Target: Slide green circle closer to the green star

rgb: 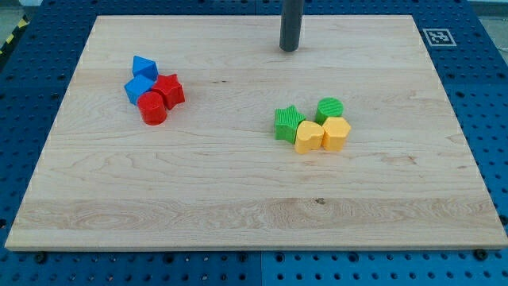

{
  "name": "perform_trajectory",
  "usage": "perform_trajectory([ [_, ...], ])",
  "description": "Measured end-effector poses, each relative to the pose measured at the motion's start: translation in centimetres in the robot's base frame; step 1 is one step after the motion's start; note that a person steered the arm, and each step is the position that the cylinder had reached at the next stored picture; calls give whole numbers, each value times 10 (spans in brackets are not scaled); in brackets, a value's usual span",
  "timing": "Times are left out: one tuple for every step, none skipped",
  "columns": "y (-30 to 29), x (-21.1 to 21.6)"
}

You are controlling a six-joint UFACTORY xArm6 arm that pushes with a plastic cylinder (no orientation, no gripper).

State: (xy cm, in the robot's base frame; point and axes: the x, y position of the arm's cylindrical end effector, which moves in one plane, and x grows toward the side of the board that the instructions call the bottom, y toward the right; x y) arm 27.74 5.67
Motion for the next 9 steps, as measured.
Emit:
perform_trajectory([
  [0,0],
  [0,13],
  [28,40],
  [82,83],
  [124,114],
  [142,127],
  [137,146],
  [110,152],
  [85,153],
])
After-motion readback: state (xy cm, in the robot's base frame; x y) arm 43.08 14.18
